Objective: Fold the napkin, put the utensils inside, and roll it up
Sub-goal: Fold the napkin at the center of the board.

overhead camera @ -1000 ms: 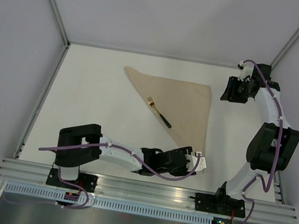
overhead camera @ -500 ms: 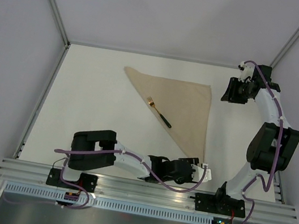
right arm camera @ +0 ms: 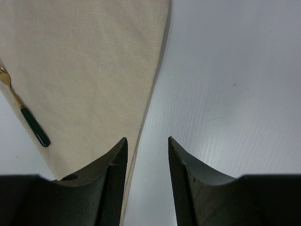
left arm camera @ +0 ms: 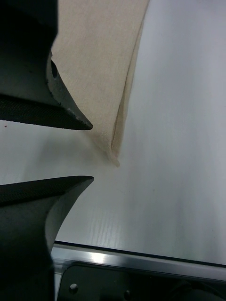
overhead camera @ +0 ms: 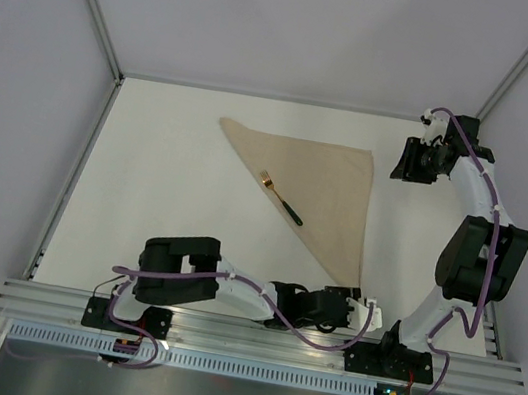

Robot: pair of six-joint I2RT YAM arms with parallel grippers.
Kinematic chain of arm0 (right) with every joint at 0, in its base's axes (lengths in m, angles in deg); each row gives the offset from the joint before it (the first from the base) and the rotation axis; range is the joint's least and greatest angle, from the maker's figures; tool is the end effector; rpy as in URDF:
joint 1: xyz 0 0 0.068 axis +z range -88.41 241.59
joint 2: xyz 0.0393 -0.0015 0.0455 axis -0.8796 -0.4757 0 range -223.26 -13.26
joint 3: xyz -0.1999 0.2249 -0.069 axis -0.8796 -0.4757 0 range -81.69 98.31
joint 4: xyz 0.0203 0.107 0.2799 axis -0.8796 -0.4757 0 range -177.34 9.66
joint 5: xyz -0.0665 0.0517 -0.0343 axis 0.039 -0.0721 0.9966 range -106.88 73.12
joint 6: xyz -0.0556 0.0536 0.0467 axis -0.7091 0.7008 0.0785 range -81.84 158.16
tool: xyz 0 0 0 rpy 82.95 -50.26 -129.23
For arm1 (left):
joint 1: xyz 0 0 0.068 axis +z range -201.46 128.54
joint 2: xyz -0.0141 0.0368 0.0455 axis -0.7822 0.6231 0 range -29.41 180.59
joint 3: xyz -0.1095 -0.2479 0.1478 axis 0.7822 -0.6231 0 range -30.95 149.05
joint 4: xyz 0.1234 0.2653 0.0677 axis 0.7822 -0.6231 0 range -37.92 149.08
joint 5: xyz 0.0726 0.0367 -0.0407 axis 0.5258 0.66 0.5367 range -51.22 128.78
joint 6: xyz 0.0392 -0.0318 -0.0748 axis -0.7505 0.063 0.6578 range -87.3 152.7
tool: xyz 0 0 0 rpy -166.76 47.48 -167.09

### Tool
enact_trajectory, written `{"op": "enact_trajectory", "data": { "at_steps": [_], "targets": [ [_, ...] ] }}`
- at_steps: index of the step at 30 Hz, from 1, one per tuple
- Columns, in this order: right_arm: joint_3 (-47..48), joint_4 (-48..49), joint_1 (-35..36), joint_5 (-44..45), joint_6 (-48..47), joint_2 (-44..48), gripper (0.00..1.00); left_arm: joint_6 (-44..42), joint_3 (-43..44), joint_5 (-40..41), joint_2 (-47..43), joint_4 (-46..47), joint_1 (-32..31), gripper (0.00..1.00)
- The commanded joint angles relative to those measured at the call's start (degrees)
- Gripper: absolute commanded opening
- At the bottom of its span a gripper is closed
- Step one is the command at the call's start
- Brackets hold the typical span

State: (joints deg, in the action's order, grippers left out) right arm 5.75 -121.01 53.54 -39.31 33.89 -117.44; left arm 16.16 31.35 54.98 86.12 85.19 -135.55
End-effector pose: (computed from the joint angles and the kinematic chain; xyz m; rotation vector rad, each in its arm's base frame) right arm 0.4648 -0.0348 0.2551 -0.0625 2.5104 0.4155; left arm 0.0743 -0.4989 0.1228 1.4610 1.4438 -0.4533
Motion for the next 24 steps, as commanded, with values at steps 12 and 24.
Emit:
{"op": "enact_trajectory", "data": {
  "at_steps": [12, 24],
  "targets": [
    [-0.9, 1.6, -0.3, -0.3, 0.8, 2.6, 0.44, -2.8, 3.9, 0.5, 3.8, 4.1, -0.6, 0.47],
    [-1.1, 1.7, -0.3, -0.1, 0.8, 2.6, 0.42, -3.0, 5.5, 0.8, 6.2, 4.3, -0.6, 0.43]
  ]
}}
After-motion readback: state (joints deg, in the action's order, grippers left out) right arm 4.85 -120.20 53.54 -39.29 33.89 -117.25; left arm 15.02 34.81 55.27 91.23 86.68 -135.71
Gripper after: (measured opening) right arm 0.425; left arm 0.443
